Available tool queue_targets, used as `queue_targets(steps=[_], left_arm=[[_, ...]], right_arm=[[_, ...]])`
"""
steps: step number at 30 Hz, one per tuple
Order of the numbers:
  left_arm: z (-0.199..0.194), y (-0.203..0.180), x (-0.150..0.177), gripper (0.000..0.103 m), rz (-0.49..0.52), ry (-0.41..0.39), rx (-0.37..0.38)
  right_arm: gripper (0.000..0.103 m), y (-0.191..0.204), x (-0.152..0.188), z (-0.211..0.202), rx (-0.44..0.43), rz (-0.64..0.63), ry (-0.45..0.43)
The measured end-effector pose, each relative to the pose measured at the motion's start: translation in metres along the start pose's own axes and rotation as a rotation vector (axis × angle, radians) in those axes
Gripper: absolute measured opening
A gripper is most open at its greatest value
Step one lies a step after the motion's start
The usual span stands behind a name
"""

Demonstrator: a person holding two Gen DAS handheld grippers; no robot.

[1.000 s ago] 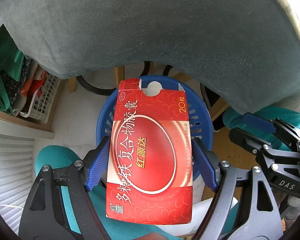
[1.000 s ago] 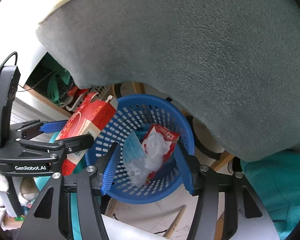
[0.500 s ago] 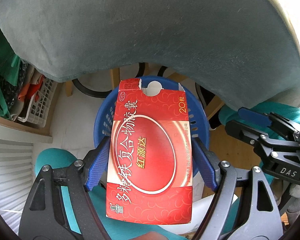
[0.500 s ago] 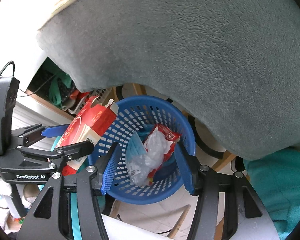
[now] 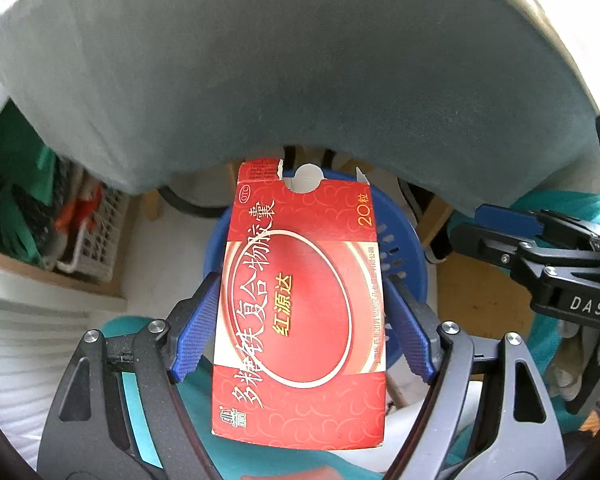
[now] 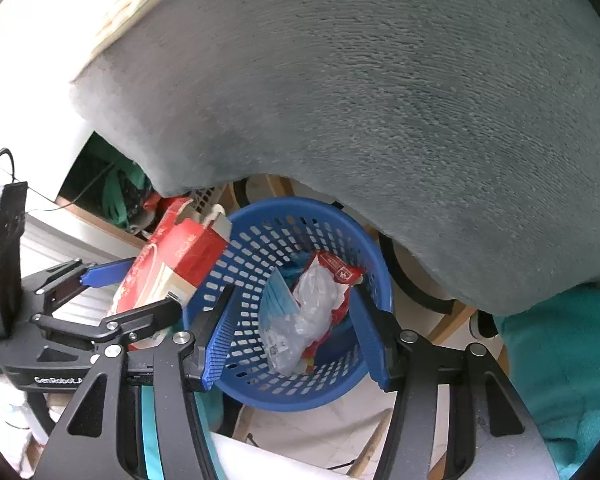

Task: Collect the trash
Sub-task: 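Open the right tool to drop the bag while the left tool releases the red box, then raise both open tools back up over the bed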

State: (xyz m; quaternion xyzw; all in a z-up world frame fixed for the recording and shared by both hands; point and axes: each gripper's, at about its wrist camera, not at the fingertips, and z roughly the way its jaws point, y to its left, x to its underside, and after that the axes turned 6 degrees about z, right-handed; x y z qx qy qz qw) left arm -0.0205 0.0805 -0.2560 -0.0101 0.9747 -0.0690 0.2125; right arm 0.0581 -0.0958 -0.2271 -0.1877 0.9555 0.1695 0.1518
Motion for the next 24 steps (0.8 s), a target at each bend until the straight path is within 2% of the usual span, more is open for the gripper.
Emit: queue_targets(steps=[11,17,21,24], left_arm=[[-0.012,-0.009,-0.006,0.079,0.036,-0.046,-0.011],[-0.007,-0.001,-0.007,0.082,-0.005,-0.035,0.056],[-0.004,-0.004,-0.007,0.083,0.025,-0.029,0.003],[-0.002,-0.003,-0.008,0.083,0.016,-0.028,0.007]], right_arm=[[0.055,-0.001,-0.001,-0.009,-0.019,0.021,-0.018],[0.055,-0.005,-0.002,-0.015,-0.03,0.031,-0.031],[0.055,-0.007,-0.002,-0.017,-0.033,0.037,-0.035],[0.055,-0.008,-0.003,-0.017,-0.035,0.042,-0.038]])
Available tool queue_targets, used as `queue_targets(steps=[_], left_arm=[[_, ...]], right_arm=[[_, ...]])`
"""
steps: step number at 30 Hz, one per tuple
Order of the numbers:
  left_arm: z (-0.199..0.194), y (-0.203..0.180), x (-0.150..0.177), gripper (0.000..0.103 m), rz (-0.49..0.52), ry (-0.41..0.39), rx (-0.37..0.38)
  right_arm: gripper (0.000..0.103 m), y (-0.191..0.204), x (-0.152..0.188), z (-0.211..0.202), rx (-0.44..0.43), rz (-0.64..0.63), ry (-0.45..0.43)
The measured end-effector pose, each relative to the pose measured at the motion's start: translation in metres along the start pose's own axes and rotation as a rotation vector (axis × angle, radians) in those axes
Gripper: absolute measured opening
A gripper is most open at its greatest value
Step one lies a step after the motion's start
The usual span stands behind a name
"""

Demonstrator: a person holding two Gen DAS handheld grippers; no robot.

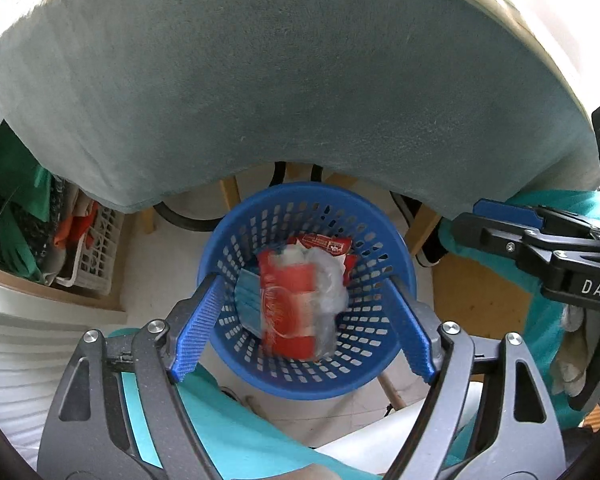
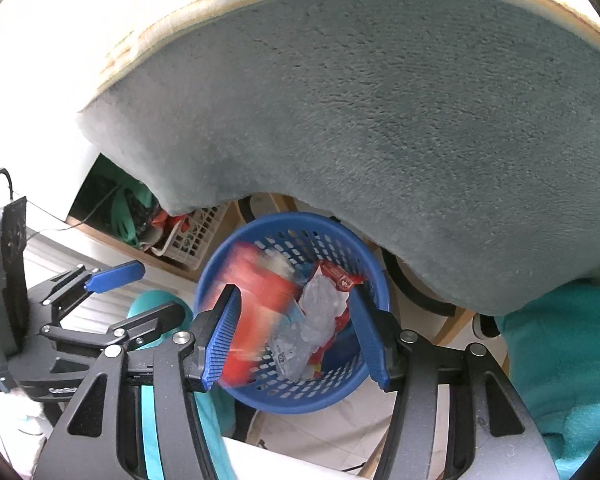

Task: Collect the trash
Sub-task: 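Raise both open tools back up over the bed, then move the left tool to the orange cap while the right tool approaches the milk carton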

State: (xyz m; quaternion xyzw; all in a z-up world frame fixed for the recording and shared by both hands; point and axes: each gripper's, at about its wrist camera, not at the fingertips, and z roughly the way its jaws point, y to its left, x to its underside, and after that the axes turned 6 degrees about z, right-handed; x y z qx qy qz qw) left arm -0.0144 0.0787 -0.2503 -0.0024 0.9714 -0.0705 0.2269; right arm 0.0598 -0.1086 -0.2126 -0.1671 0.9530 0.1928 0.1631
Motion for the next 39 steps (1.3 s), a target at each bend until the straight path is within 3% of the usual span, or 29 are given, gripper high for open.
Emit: queue_targets(steps=[10,17,23,31,39], left_arm=[[-0.033,-0.007,-0.012,0.083,-0.001,-0.076,-0.01],[-0.077,-0.011,-0.044,0.083,0.022,-0.173,-0.021],[-0.105,-0.015,-0.081,0.083,0.032,-0.221,-0.026],[-0.12,-0.019,-0.15,0.083,0.045,-0.288,-0.025],[-0.098,-0.017,-0.214,0.083,0.058,-0.286,-0.017]], right_arm=[[0.055,0.001,-0.002,-0.019,-0.026,0.0,-0.026],[0.055,0.008,-0.015,-0.066,-0.069,-0.037,-0.104],[0.063,0.01,-0.038,-0.11,-0.073,-0.087,-0.188],[0.072,0.0,-0.096,-0.15,-0.043,-0.134,-0.292],[0.073,-0.022,-0.178,-0.161,-0.038,-0.134,-0.35]])
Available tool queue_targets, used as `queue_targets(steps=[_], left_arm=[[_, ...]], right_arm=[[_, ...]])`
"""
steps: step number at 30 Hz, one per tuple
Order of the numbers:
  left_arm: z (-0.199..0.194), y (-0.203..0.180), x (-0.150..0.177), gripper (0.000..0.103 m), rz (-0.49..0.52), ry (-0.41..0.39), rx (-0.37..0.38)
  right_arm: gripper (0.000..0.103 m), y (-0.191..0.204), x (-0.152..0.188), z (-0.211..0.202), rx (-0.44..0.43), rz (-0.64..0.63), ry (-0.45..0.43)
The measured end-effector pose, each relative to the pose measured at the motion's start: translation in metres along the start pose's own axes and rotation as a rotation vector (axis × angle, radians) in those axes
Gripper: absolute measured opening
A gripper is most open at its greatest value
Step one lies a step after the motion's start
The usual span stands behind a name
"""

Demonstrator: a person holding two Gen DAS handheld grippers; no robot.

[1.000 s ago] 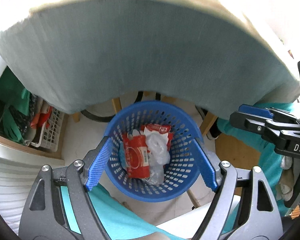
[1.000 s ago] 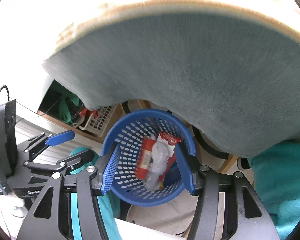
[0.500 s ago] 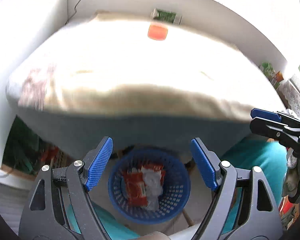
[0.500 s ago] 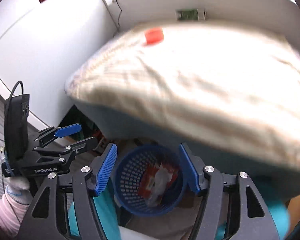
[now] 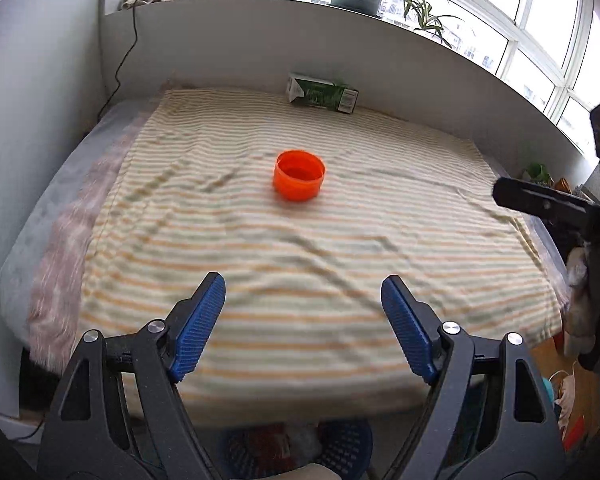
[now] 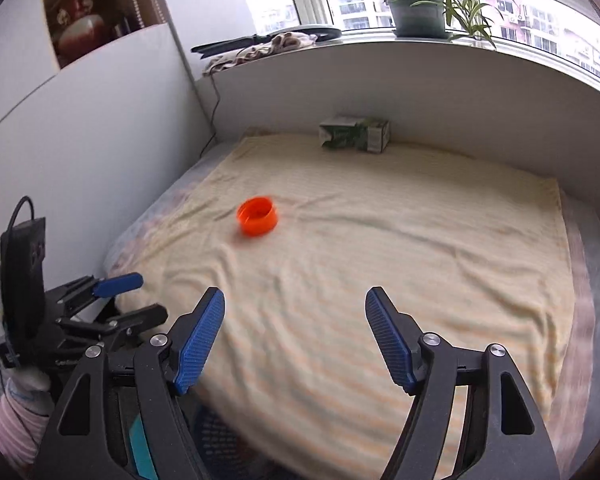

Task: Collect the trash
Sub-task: 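Move the left tool to the orange cap while the right tool approaches the milk carton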

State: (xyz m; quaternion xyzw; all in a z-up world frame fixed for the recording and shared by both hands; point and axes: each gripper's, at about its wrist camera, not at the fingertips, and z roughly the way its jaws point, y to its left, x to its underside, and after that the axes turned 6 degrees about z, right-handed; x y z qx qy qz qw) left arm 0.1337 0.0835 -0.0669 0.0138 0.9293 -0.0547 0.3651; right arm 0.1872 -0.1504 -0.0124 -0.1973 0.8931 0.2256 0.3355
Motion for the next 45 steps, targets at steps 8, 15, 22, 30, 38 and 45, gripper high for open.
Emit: queue_targets(steps=[8,15,22,30,38,45], left_arm=[[0.046,0.01,-0.039,0.083,0.001,0.016,-0.006],[0.082,0.016,-0.059,0.083,0.033,0.018,-0.006],[0.103,0.024,-0.069,0.083,-0.001,0.039,0.006],[0.105,0.033,-0.069,0.083,-0.042,0.036,-0.003],[0.101,0.037,-0.066,0.079,-0.081,0.027,-0.008],[0.098,0.033,-0.067,0.073,-0.11,0.023,-0.005]], right_arm=[[0.073,-0.046,-0.072,0.066,-0.052,0.063,0.011],[0.073,-0.073,-0.117,0.123,-0.023,0.086,0.018],[0.073,-0.088,-0.149,0.168,-0.019,0.118,0.037],[0.073,-0.087,-0.168,0.2,-0.005,0.1,0.052],[0.073,-0.066,-0.168,0.202,-0.09,0.036,0.072],[0.073,-0.045,-0.174,0.186,-0.113,-0.066,0.043]])
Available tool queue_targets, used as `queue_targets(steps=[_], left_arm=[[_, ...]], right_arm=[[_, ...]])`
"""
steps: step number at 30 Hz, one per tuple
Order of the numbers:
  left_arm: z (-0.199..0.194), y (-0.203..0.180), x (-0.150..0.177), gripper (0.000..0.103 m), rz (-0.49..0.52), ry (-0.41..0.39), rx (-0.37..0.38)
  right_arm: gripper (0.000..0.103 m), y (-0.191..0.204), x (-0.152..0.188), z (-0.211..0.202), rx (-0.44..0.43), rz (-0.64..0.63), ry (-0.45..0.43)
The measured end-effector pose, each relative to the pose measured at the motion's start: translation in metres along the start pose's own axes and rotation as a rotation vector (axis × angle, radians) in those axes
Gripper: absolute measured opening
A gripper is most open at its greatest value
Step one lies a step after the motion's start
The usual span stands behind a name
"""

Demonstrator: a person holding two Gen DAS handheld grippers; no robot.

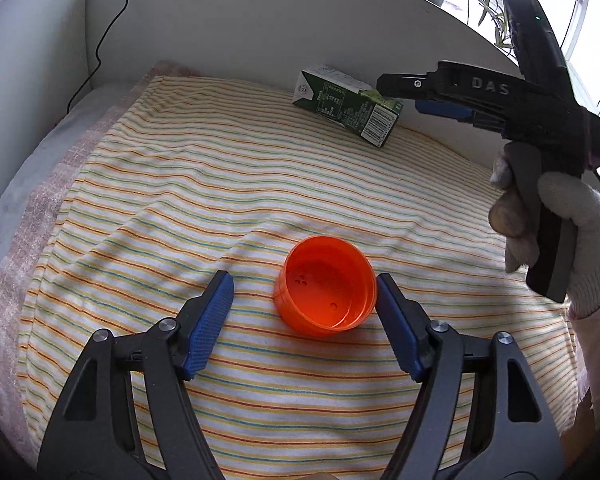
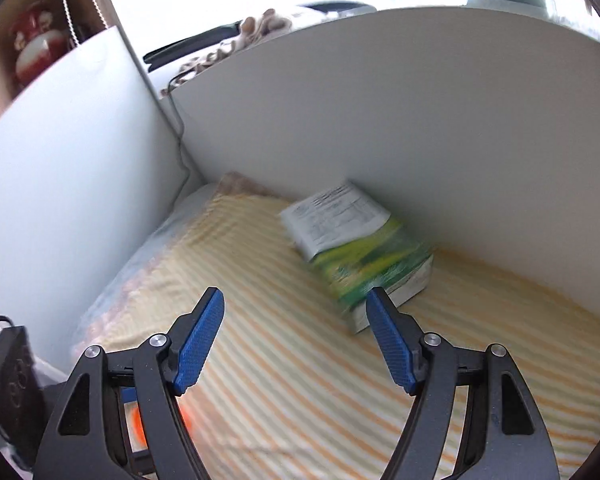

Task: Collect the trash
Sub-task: 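Move the left tool to the orange cap while the right tool approaches the milk carton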

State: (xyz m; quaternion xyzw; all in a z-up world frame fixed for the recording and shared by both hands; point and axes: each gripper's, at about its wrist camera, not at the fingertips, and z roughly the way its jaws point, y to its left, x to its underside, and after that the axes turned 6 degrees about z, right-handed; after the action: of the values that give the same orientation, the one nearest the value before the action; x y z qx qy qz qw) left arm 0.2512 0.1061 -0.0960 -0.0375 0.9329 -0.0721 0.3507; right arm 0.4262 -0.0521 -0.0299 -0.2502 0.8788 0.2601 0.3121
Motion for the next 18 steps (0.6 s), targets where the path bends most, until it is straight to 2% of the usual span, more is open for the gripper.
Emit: queue_targets(steps=[2,4,5,6,12,18], left_arm=[[-0.001,-0.006,0.001,0.072,0.006,0.0,-0.015],[0.0,-0.009,0.0,0.072,0.017,-0.001,-0.025],[0.001,-0.01,-0.001,0.072,0.02,-0.001,-0.028],[0.003,-0.009,-0.002,0.072,0.021,-0.002,-0.03],[0.003,-0.012,-0.002,0.071,0.009,-0.003,-0.021],[0.001,-0.014,-0.001,0.066,0.018,-0.011,-0.015]], right_arm=[[0.073,0.0,-0.004,0.002,0.094,-0.032,-0.014],[0.074,-0.003,-0.011,0.007,0.125,-0.044,-0.005],[0.077,-0.006,-0.013,0.011,0.131,-0.046,0.009],[0.08,-0.009,-0.015,0.014,0.132,-0.047,0.024],[0.08,-0.021,-0.024,0.039,0.113,-0.034,0.066],[0.08,-0.014,-0.022,0.052,0.088,-0.074,0.117]])
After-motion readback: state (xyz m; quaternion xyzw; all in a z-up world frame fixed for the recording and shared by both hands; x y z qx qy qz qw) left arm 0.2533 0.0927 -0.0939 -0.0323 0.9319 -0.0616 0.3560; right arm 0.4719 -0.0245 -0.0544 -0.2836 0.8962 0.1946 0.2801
